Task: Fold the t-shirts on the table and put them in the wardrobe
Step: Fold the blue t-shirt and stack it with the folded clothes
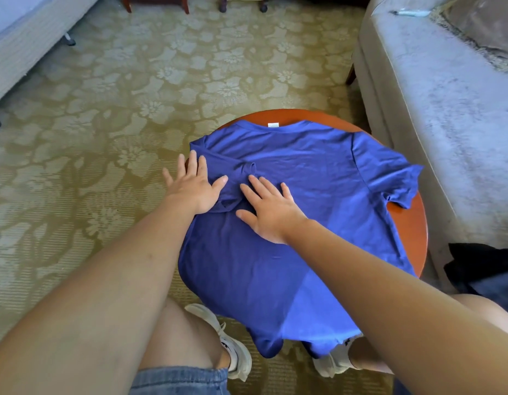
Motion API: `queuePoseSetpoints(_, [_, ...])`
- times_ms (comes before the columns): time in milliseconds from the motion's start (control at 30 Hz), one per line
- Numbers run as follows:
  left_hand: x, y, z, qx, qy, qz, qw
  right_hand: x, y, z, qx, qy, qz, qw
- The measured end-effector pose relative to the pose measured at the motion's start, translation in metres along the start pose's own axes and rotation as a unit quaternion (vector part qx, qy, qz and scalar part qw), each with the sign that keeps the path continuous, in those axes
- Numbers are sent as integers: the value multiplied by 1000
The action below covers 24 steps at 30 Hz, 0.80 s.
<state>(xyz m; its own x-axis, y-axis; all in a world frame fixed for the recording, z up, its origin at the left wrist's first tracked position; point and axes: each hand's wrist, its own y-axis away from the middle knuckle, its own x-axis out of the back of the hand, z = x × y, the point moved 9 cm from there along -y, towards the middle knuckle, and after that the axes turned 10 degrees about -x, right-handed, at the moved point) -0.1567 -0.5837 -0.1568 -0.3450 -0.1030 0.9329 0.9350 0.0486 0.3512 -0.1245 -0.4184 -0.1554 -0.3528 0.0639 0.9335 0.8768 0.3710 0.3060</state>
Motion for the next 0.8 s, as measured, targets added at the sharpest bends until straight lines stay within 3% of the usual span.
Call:
queuePoseSetpoints(167, [12,18,44,-28,13,57,998,25,34,93,-144,-42,99,984])
queuePoseSetpoints(300, [4,21,118,-94,26,45,994,38,70,173,-261,-52,146,953])
queuePoseSetpoints(500, [-14,19,223,-173,19,18,985,44,104,264,-396,-210,177,876])
queuePoseSetpoints(600, [-25,12,244,-168,11,15,986,34,96,296,-404,-331,144,841])
queuePoseSetpoints(800, [-30,6,247,-136,-10,76,988,40,67,318,-343,-408,143,834])
